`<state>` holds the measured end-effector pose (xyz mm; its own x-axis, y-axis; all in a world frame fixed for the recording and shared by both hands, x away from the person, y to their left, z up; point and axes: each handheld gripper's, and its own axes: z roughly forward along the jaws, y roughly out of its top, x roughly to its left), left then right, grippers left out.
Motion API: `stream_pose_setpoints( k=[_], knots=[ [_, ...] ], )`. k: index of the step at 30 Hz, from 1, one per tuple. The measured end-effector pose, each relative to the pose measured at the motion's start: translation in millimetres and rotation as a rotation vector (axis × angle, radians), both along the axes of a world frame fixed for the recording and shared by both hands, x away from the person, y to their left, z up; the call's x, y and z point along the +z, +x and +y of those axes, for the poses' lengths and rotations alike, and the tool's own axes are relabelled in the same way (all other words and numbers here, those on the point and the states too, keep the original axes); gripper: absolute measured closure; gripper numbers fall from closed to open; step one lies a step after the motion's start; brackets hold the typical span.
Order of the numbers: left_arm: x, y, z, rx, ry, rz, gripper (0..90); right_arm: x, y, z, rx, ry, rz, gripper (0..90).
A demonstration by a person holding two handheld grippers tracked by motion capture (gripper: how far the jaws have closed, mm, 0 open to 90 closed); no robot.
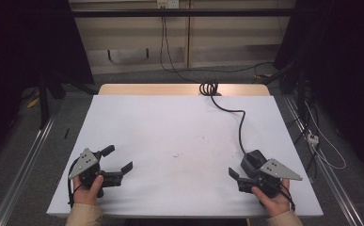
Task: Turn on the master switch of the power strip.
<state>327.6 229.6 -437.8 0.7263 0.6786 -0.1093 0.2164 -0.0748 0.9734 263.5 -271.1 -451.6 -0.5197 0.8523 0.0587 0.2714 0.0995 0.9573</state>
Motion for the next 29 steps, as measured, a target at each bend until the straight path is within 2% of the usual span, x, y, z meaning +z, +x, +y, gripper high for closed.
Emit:
stream_pose_setpoints(
  k=[29],
  knots=[
    [0.0,0.5,-0.5,0.003,-0.004,0.001,3.6,-1.7,-0.3,-1.6,-0.004,-0.008,-0.002,10.6]
  ],
)
